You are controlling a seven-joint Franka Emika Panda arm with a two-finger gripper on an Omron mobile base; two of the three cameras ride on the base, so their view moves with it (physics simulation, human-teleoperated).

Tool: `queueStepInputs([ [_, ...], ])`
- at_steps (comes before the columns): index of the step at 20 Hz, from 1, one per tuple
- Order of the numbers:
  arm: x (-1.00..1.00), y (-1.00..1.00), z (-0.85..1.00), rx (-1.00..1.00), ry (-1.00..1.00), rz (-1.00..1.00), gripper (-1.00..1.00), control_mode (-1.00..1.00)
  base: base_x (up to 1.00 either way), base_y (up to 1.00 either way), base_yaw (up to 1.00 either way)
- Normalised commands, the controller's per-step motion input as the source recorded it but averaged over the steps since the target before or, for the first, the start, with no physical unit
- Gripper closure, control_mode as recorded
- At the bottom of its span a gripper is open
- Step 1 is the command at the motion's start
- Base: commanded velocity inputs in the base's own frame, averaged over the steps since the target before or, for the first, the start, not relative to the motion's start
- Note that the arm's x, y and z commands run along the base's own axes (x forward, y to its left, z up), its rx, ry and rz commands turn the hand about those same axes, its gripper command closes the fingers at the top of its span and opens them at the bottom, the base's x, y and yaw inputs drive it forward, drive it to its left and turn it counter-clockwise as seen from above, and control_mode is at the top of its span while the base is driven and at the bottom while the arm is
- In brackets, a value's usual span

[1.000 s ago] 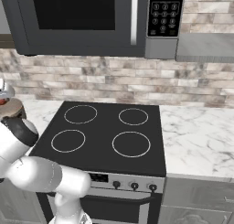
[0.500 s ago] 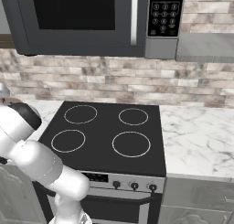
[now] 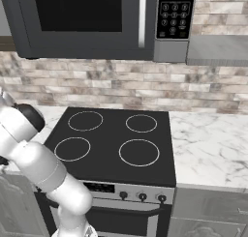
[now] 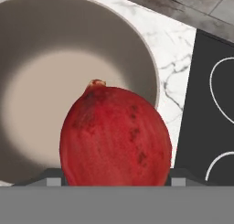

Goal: Turn on the sink faucet. Then move the onion from the counter to the sink. Turn off the sink. Move the vegetable from the sink to the pot next to the stove. Finally move the pot to the rear right burner.

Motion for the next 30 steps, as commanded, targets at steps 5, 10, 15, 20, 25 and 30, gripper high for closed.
queueStepInputs([
  [5, 0.10, 0.11, -0.31, 0.00, 0.06, -0.02, 1.00, -1.00, 0.00, 0.00, 0.00],
  [10, 0.15, 0.13, -0.27, 0.00, 0.08, -0.02, 1.00, -1.00, 0.00, 0.00, 0.00],
  [15, 0.10, 0.10, -0.28, 0.00, 0.07, 0.00, 1.00, -1.00, 0.00, 0.00, 0.00],
  [20, 0.00, 0.00, -0.13, 0.00, 0.02, 0.00, 1.00, -1.00, 0.00, 0.00, 0.00],
  [25, 0.00, 0.00, -0.22, 0.00, 0.02, 0.00, -1.00, -1.00, 0.00, 0.00, 0.00],
  [30, 0.00, 0.01, -0.15, 0.01, 0.00, 0.00, -1.00, -1.00, 0.00, 0.00, 0.00],
])
